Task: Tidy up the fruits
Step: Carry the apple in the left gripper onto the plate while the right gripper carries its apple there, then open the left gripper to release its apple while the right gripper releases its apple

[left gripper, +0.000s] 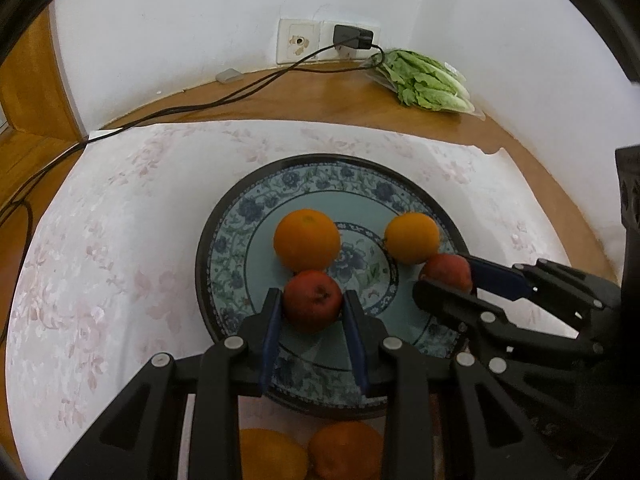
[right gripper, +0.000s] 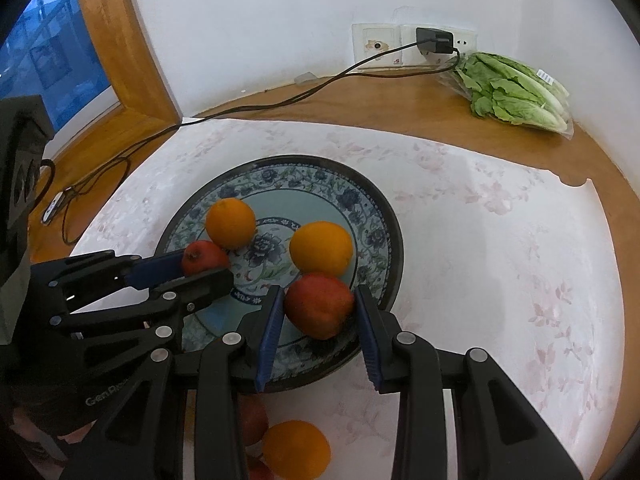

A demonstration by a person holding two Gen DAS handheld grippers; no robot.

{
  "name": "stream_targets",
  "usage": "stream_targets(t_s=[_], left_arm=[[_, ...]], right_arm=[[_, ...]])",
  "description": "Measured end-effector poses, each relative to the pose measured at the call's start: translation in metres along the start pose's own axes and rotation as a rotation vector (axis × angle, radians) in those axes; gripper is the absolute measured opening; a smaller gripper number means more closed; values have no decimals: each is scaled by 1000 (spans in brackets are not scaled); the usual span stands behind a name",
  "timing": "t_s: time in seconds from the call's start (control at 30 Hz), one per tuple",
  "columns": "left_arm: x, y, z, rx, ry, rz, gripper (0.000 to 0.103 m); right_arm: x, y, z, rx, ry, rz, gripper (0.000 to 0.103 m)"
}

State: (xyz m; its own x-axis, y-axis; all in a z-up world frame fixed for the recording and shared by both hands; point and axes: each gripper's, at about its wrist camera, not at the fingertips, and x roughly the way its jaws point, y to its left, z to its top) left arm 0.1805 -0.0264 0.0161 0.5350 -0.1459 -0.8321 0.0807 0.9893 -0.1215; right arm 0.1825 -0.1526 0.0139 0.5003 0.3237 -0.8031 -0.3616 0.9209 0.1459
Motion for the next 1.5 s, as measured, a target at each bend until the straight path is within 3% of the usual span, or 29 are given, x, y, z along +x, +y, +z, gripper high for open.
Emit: stream_targets(t_s=[0.67,0.83,1.13,1.5], left_arm=[[4,1,5,6,-8,16,32],[2,2,5,2,-2,25,41],[-14,5,1,-18,-11,33,57],[-40,4,-10,-17,-22,25,60]], right_arm=[[7,-3,6,8,-3,18,37],[4,-6,6,13,-6,17,39],[-16,-4,4,7,-53,1,57],[-40,1,-2,24,-86,0,58]])
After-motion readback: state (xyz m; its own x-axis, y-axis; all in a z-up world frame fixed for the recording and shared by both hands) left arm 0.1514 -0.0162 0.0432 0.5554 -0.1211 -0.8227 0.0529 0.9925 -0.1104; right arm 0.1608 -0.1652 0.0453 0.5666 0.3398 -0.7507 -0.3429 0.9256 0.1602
